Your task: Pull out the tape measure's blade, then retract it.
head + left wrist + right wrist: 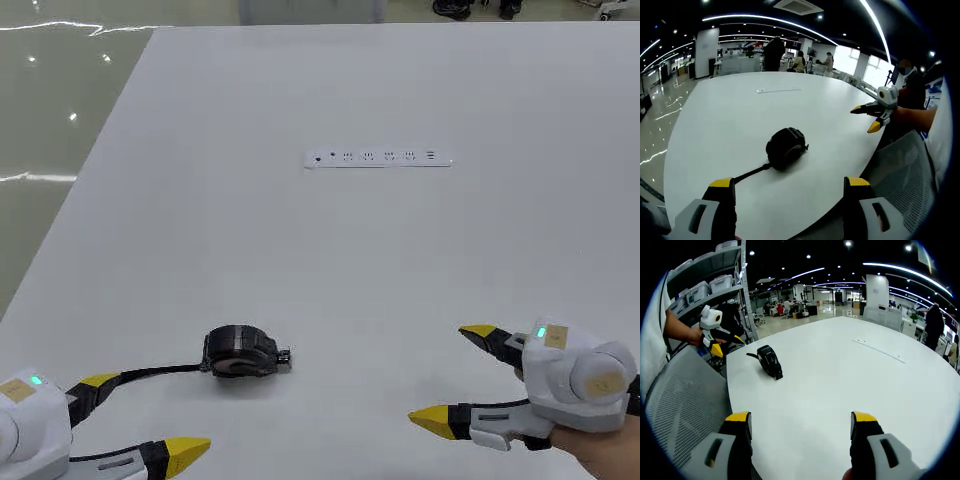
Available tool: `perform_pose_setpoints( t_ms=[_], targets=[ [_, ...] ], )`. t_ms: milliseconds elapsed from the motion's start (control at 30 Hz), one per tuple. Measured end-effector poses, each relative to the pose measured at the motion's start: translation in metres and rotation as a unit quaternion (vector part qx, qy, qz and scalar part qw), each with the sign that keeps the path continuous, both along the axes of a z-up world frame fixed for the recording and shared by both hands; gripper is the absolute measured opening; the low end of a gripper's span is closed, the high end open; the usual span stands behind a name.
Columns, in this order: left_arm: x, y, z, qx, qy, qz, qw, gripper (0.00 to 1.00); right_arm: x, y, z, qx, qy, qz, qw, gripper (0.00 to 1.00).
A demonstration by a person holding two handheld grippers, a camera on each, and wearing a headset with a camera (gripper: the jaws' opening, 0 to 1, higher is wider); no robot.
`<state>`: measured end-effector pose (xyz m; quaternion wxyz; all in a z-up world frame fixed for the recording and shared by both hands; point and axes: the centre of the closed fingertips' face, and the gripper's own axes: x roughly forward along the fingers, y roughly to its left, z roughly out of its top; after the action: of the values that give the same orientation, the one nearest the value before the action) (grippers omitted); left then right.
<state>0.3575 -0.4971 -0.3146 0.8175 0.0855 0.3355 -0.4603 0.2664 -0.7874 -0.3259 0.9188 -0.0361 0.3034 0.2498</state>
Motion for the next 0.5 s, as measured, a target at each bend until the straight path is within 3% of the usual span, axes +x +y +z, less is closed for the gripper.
perform_pose_setpoints(
  t_ms=[500],
  targets=[
    [-0.008,0.003,0.004,-0.003,-0.005,-0.011,0.9999,0.94,-0.027,-0.024,0.002,-0.001,0.011,-0.029,0.9995,0.9]
  ],
)
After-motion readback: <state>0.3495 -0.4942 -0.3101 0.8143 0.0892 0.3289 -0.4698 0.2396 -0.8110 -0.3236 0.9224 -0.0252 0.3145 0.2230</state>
